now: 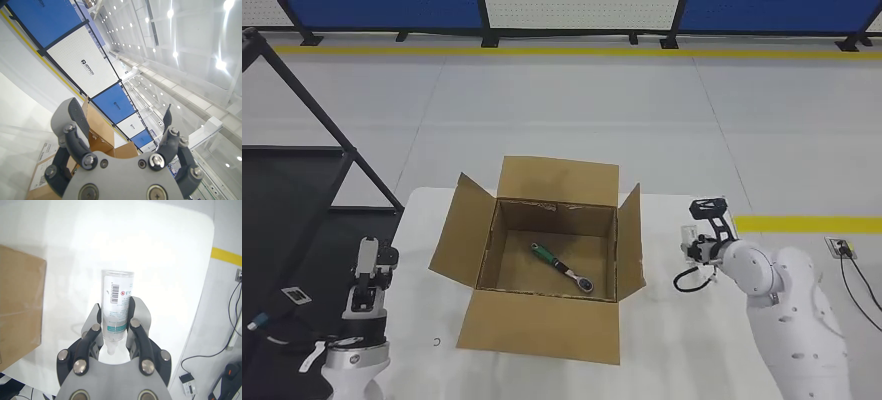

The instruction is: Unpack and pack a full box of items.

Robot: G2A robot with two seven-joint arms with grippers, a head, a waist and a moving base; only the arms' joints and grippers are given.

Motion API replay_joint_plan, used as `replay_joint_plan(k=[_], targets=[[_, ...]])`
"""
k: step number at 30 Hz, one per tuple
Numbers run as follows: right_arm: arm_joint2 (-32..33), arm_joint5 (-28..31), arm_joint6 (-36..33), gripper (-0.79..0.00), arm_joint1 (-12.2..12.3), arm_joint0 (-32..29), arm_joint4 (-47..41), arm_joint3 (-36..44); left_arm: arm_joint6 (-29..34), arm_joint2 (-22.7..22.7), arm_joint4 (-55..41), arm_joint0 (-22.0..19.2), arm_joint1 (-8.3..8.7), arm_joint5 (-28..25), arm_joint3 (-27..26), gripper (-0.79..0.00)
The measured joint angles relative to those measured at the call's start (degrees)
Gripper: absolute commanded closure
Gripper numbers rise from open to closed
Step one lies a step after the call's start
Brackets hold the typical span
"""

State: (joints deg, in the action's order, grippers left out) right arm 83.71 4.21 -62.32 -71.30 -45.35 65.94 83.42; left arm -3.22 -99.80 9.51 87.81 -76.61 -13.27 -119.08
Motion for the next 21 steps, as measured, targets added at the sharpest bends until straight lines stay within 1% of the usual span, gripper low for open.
replay_joint_plan(k=[3,6,8,10,12,16,19,21], targets=[[0.2,-0.8,0.3,0.000,0.2,-3.2,1.3,10.5,0.1,-0.3,-0.4,0.1,0.01,-0.2,0.0,-0.785],[-0.6,-4.7,0.5,0.000,0.3,-5.6,5.8,20.1,0.1,-0.5,-0.6,0.2,0.01,-0.4,0.1,-0.785],[-1.7,-5.9,0.2,0.000,0.3,-6.0,8.0,24.8,0.2,-0.6,-0.6,0.3,0.01,-0.6,0.2,-0.785],[-2.9,-5.1,-0.1,0.000,0.3,-5.7,8.6,29.3,0.2,-0.8,-0.8,0.4,0.02,-0.8,0.2,-0.785],[-4.5,-2.8,-0.1,0.000,0.2,-5.0,8.0,32.7,0.1,-1.1,-1.2,0.5,0.02,-1.0,0.1,-0.785],[-9.1,3.4,-0.9,0.000,0.1,-2.0,6.6,35.5,-0.4,-1.9,-2.2,0.7,0.00,-1.4,0.0,-0.785],[-15.1,6.9,-1.5,0.000,-0.5,1.8,6.4,33.8,-1.1,-2.7,-3.1,1.0,-0.03,-1.9,0.2,-0.785],[-19.5,7.3,-1.3,0.000,-1.1,5.1,7.1,31.4,-1.7,-3.5,-3.8,1.3,-0.06,-2.3,0.4,-0.785]])
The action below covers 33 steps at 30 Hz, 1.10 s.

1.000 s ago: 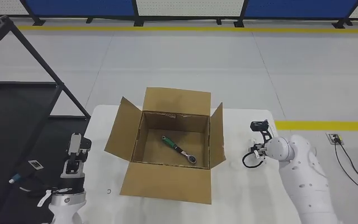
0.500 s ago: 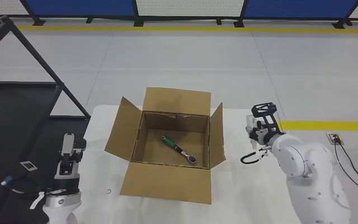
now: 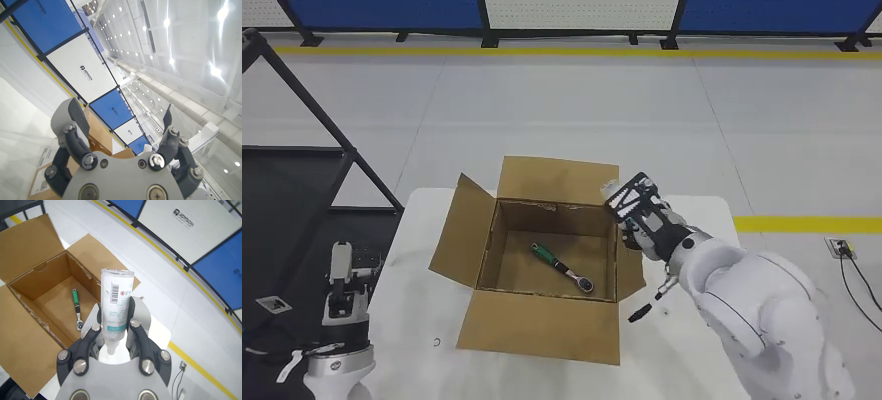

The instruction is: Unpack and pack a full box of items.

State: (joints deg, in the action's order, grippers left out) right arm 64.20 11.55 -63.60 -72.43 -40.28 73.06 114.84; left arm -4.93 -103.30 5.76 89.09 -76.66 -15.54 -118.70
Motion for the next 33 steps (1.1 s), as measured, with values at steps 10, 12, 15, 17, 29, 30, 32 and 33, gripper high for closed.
replay_joint_plan(k=[10,12,15,17,29,30,32,33], targets=[[-15.8,3.6,4.2,0.000,-4.1,13.6,-5.0,-18.7,-1.3,-3.8,-3.3,1.6,-0.07,-0.6,0.3,-0.785],[-19.1,4.0,3.9,0.000,-5.6,17.6,-8.0,-25.8,-1.2,-4.2,-3.5,1.9,-0.09,-0.8,0.3,-0.785],[-22.5,4.1,4.9,0.000,-7.7,22.2,-12.3,-35.2,-1.1,-4.6,-3.8,2.1,-0.11,-1.0,0.3,-0.785],[-24.5,5.4,5.6,0.000,-9.1,25.0,-15.5,-42.3,-0.9,-5.0,-4.1,2.2,-0.11,-1.1,0.4,-0.785],[-33.4,9.9,9.6,0.000,-17.1,32.4,-24.6,-71.4,1.2,-4.8,-3.5,1.2,-0.04,-0.7,0.6,-0.785],[-34.2,10.2,9.6,0.000,-17.9,32.7,-24.5,-73.3,1.3,-4.7,-3.3,1.1,-0.04,-0.7,0.6,-0.785],[-35.2,10.3,10.1,0.000,-19.0,33.0,-24.5,-76.0,1.4,-4.6,-3.1,1.1,-0.04,-0.6,0.5,-0.785],[-35.7,10.6,10.8,0.000,-19.7,33.2,-24.6,-77.8,1.4,-4.5,-3.0,1.1,-0.05,-0.6,0.5,-0.785]])
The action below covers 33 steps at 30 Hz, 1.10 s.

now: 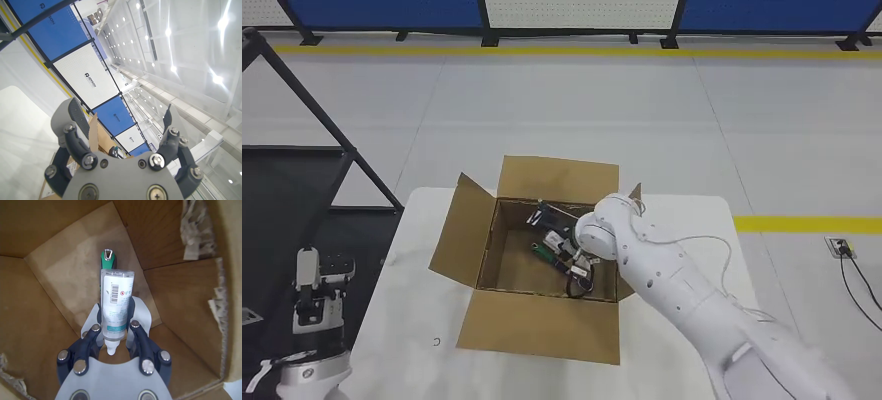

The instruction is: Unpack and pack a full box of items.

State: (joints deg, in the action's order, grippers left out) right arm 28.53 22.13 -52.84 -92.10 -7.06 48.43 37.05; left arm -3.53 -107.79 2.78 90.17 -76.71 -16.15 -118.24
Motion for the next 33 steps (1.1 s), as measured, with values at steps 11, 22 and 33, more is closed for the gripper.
replay_joint_plan(k=[11,22,33], targets=[[-2.4,-0.3,4.3,-0.148,-5.0,1.5,0.7,-11.4,0.1,0.6,0.7,0.0,-0.07,0.1,-0.6,-0.785],[-2.5,0.9,7.7,-0.215,-7.7,3.1,1.5,-17.1,0.4,0.8,1.0,-0.1,-0.10,0.1,-0.9,-0.785],[-1.6,1.5,9.9,-0.357,-8.0,3.7,2.7,-18.8,0.3,1.0,1.4,-0.2,-0.15,0.0,-0.8,-0.785]])
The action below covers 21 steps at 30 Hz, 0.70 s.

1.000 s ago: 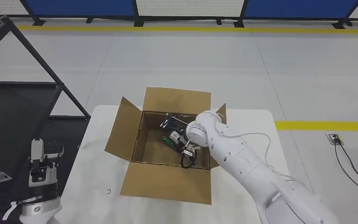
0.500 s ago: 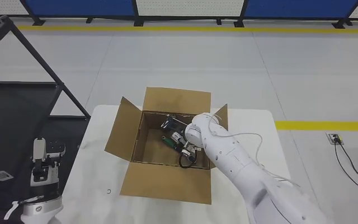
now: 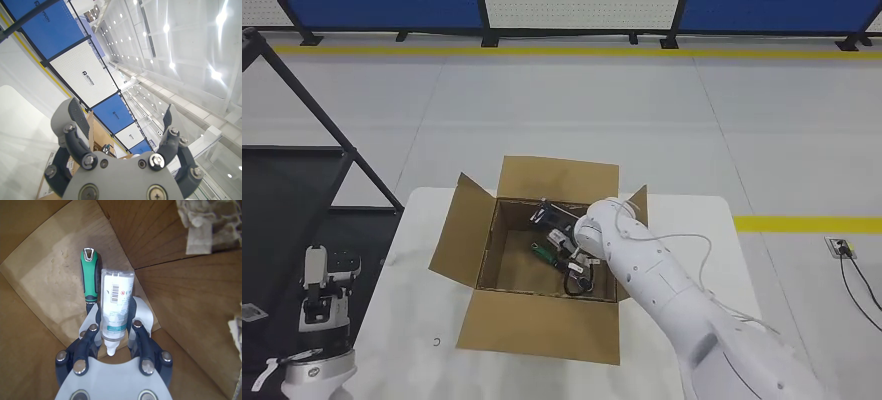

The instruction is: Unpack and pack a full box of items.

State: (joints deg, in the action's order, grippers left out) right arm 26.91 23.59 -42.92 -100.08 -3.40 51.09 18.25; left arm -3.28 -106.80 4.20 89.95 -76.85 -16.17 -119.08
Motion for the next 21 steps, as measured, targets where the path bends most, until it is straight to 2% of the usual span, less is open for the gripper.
replay_joint_plan(k=[8,13,17,21], targets=[[0.7,0.8,1.0,-0.388,0.2,-0.2,0.7,0.1,-0.5,0.0,0.2,0.5,-0.08,-0.1,-0.1,-0.785],[1.3,2.7,4.1,-0.388,0.9,-0.4,1.6,1.9,-1.0,-0.2,0.2,0.5,-0.12,0.2,0.1,-0.785],[1.8,3.5,7.1,-0.385,1.9,-1.3,3.2,4.9,-0.5,0.1,0.7,0.0,-0.10,0.9,0.9,-0.785],[2.7,3.1,9.8,-0.382,3.7,-3.4,5.9,11.2,0.7,0.4,1.1,0.0,-0.04,0.4,1.3,-0.785]])
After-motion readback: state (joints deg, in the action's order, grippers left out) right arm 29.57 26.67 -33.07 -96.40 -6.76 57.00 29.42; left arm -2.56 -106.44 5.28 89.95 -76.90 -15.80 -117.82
